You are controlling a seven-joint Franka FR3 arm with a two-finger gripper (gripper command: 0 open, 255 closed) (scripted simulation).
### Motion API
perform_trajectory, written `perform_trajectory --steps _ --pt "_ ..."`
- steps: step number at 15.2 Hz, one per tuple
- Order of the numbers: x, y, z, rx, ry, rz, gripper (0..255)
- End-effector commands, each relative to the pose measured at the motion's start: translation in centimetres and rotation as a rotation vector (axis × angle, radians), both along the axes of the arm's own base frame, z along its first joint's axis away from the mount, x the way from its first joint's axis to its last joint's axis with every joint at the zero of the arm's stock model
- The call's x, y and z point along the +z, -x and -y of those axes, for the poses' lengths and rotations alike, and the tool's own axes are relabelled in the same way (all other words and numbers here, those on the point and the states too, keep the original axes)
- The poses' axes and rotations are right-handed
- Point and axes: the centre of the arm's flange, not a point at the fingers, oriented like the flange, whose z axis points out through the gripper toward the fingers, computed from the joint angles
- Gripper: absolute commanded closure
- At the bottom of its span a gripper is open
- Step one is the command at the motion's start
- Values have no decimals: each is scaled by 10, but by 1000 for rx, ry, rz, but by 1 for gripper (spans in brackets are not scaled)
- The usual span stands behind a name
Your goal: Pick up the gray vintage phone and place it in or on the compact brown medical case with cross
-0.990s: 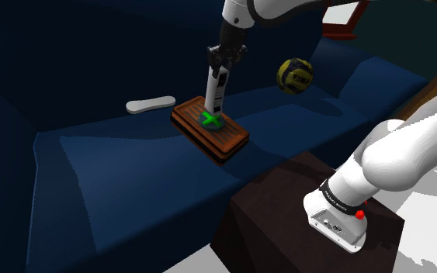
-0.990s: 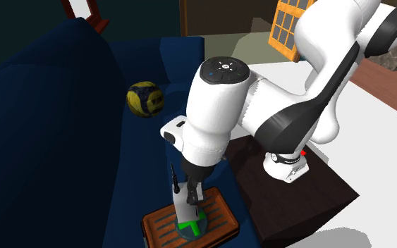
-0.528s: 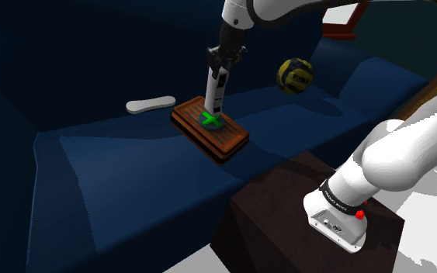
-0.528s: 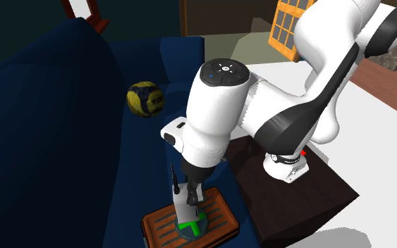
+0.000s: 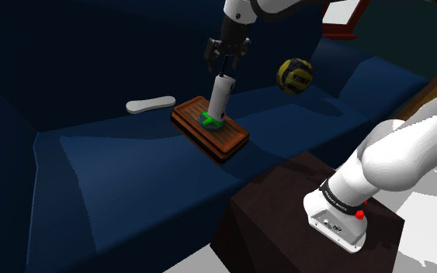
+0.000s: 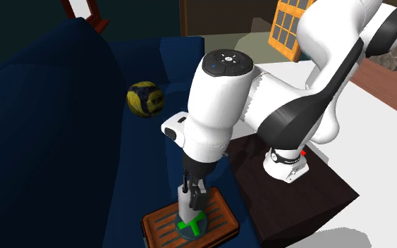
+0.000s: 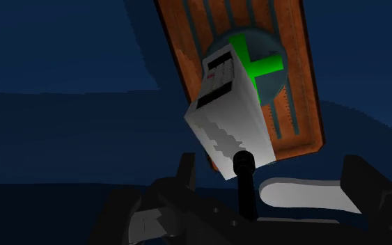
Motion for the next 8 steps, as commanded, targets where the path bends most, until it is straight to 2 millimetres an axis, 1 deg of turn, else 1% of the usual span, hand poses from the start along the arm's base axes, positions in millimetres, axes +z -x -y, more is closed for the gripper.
perform_trajectory --steps 1,2,8 --pt "26 4 -2 0 0 0 0" --pt "36 5 -3 0 0 0 0" --pt "36 5 -3 0 0 0 0"
